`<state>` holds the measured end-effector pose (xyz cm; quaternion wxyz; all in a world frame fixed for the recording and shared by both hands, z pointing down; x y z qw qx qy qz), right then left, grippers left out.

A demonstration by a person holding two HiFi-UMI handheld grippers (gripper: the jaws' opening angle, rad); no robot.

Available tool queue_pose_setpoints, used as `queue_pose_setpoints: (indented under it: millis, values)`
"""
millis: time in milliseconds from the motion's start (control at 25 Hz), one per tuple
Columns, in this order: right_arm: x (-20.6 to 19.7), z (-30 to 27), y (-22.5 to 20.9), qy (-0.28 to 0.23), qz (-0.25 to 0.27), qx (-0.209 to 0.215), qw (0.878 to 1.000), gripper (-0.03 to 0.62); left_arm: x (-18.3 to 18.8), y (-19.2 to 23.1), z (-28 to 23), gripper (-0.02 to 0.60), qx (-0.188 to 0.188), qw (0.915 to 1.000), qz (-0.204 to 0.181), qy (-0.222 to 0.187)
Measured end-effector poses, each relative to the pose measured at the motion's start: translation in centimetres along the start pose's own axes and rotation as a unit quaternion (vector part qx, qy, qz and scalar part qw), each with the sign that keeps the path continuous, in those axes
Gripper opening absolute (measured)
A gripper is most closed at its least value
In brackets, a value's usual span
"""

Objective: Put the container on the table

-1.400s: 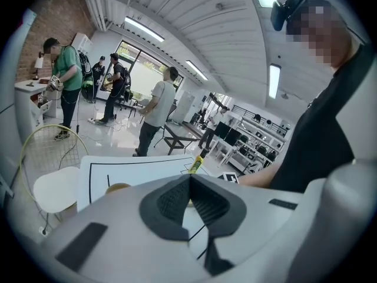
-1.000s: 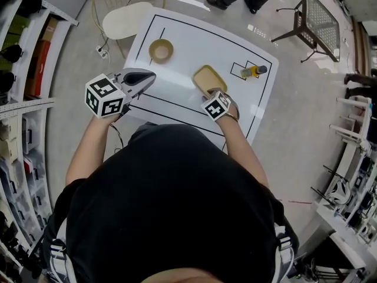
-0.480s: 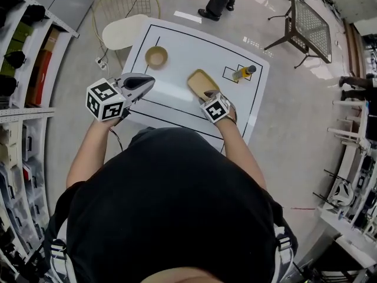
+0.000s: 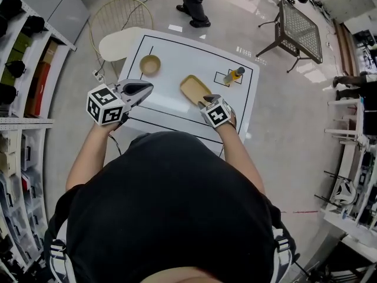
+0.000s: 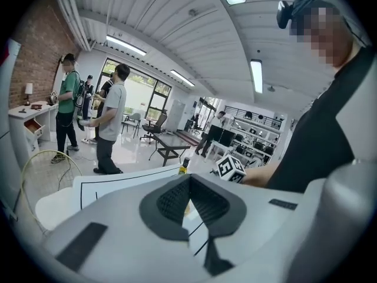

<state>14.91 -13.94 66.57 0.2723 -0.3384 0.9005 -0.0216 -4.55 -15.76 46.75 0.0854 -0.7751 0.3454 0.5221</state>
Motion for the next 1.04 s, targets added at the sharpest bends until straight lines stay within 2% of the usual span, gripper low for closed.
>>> queue_pose_setpoints:
  millis: [360,1040]
  values:
    - [-1.7,4.4,-0.1,-0.035,-0.017,-0.024,0.999,0.109,-0.2,-3.6,-0.3,0.006,-0.015,0.9998,-0.010,-0.001]
    - [-4.7,14.4,-2.2,-0.130,-0.060,-0.097,0.985,0.101,-0.6,-5.3,-1.9,0.006,-0.009,0.9995,-0.028,-0.009]
Point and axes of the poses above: the fingertips, and each gripper's own axes: z backward along the fingers, y to its left, x out of its top, the point moved 1 cm from there along z, backward along the fingers, and after that the axes turned 14 degrees about x, right-handed, at the moved point
